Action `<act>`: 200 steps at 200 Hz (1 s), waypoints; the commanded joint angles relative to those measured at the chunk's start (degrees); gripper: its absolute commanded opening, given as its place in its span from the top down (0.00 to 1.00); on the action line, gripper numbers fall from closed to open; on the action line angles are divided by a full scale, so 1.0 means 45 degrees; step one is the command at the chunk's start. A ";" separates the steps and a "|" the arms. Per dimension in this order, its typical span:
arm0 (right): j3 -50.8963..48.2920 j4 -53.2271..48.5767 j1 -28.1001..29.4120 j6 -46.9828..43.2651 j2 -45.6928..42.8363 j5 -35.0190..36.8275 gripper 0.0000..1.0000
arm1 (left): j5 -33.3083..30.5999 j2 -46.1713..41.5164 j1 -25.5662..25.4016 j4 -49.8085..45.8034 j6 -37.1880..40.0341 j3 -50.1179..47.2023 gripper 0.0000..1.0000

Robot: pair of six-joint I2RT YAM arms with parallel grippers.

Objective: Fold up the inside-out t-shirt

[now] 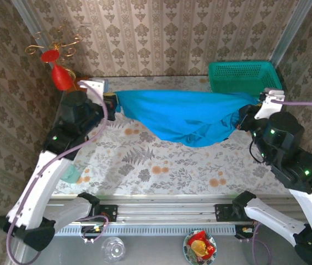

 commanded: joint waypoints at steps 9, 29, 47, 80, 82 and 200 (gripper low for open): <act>-0.0132 -0.1065 -0.0175 0.0849 0.0950 -0.0421 1.00 | 0.0511 0.0213 0.0789 -0.1687 0.0682 0.0283 1.00; -0.1014 -0.1814 -0.1065 0.1907 0.2028 -0.1275 1.00 | 0.1909 0.1325 0.1331 -0.2631 0.0628 -0.0152 1.00; -0.2081 -0.2120 -0.3081 0.2920 0.3646 -0.4220 1.00 | 0.3175 0.2906 0.1871 -0.3012 0.0347 -0.0756 1.00; -0.3413 -0.1817 -0.4025 0.3220 0.5370 -0.5579 0.73 | 0.3398 0.5314 0.2069 -0.2788 0.0060 -0.1463 0.79; -0.3464 -0.1803 -0.4015 0.3224 0.5384 -0.5582 0.72 | 0.3339 0.5375 0.2069 -0.2700 0.0015 -0.1530 0.76; -0.7272 0.0084 -0.2525 0.3988 0.7003 -0.5674 0.44 | 0.4866 0.6092 0.3613 -0.1092 -0.1381 -0.3481 0.51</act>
